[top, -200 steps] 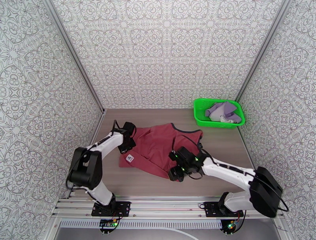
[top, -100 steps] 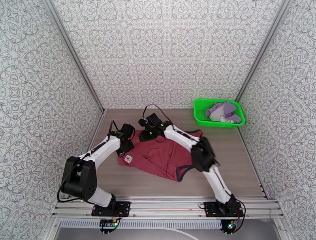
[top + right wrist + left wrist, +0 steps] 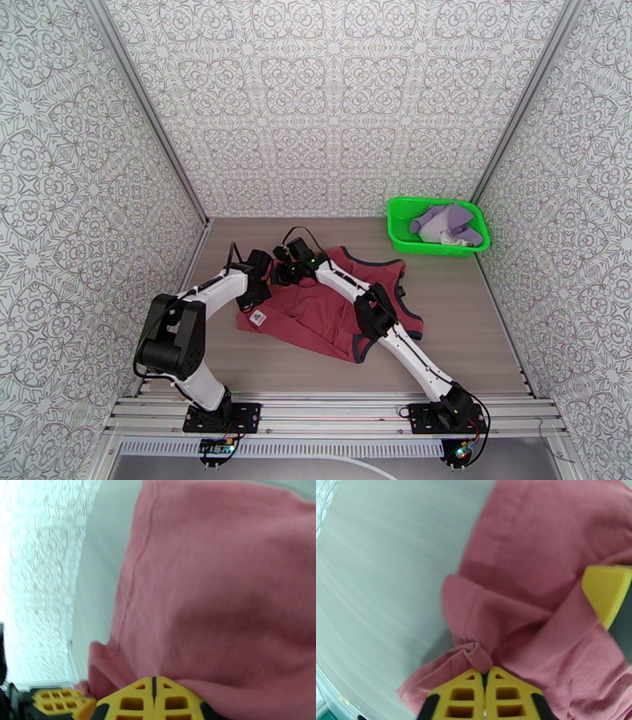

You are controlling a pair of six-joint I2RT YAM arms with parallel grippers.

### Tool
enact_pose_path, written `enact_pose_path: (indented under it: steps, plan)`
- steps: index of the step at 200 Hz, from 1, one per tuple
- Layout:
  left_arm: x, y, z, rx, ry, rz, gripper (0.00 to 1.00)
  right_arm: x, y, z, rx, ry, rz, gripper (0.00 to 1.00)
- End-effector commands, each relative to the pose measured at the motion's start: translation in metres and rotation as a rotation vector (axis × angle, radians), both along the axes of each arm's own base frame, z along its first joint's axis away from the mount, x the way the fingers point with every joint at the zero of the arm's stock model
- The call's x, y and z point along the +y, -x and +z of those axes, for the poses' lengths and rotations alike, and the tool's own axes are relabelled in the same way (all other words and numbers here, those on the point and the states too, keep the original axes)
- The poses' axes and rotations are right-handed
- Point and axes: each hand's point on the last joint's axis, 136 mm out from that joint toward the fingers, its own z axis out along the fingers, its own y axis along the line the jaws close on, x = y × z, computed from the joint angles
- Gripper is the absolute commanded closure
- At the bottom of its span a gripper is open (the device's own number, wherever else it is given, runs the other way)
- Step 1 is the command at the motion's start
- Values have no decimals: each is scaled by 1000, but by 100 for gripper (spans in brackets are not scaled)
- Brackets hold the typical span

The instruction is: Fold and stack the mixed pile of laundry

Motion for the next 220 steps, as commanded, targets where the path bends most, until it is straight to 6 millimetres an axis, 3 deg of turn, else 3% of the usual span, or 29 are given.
enact_pose_path:
  steps: [1, 31, 58, 89, 114, 150, 163, 187, 193, 203, 220]
  plan:
    - [-1, -1, 4, -14, 12, -12, 100, -16, -35, -49, 117, 10, -194, 100]
    - [4, 15, 21, -27, -3, -12, 100, -9, -43, -56, 212, -48, -277, 100]
    - [10, 37, 51, -51, -23, -18, 100, -10, -48, -60, 285, -80, -349, 100]
    - [14, 73, 74, -62, -7, -6, 100, -23, -66, -44, 318, -117, -431, 100]
    - [10, 105, 68, -31, 32, 13, 100, -37, -84, -30, 298, -122, -484, 100]
    - [7, 152, 42, 38, 68, 63, 100, -61, -113, -34, 314, -145, -569, 100]
    - [4, 158, 38, 27, 83, 74, 100, -70, -125, -35, 317, -155, -601, 100]
    - [3, 161, 32, 27, 102, 101, 71, -86, -140, -32, 308, -159, -642, 100]
    - [2, 158, 32, 22, 109, 104, 68, -90, -143, -30, 302, -156, -648, 100]
    - [1, 155, 32, 15, 116, 105, 71, -95, -147, -28, 287, -149, -655, 100]
    - [-1, 149, 32, 9, 122, 103, 91, -105, -154, -21, 263, -144, -676, 100]
